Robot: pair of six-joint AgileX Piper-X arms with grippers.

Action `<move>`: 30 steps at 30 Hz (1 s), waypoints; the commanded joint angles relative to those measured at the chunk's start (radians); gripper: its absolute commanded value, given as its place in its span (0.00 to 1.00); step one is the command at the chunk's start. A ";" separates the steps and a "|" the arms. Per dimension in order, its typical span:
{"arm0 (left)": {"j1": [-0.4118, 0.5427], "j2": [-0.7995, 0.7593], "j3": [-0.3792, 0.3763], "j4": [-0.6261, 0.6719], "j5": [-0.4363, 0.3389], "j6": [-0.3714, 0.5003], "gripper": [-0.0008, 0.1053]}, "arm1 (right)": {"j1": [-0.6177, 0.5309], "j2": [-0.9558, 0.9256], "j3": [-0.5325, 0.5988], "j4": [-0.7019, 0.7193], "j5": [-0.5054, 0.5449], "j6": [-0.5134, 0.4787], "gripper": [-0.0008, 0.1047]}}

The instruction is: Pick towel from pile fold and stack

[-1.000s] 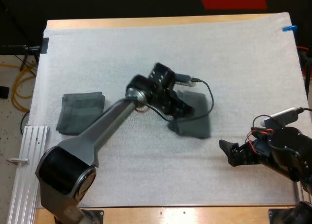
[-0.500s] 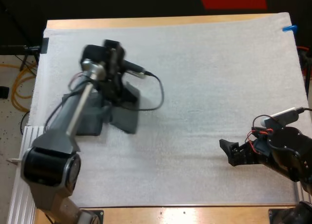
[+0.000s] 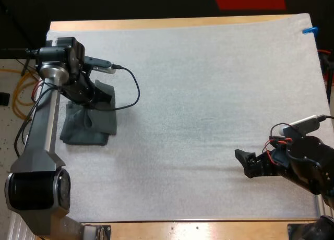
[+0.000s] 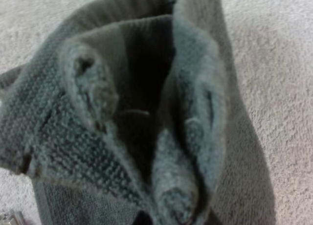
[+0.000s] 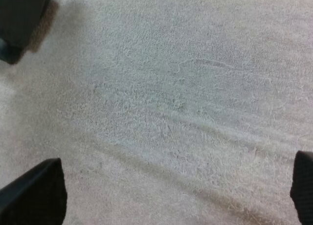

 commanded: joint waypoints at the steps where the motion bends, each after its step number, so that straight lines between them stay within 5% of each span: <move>1: 0.002 -0.009 -0.007 0.006 -0.012 0.012 0.01 | 0.000 -0.005 -0.008 0.002 0.005 -0.003 0.86; 10: 0.004 0.009 0.003 0.006 -0.013 0.054 0.01 | 0.000 -0.005 -0.008 0.002 0.005 -0.003 0.86; 18: 0.004 0.030 0.005 0.006 -0.127 0.054 0.01 | 0.000 -0.005 -0.008 -0.024 -0.006 0.016 0.86; 30: 0.004 0.046 0.005 0.006 -0.275 0.054 0.06 | 0.000 -0.005 -0.008 -0.217 -0.204 0.086 0.86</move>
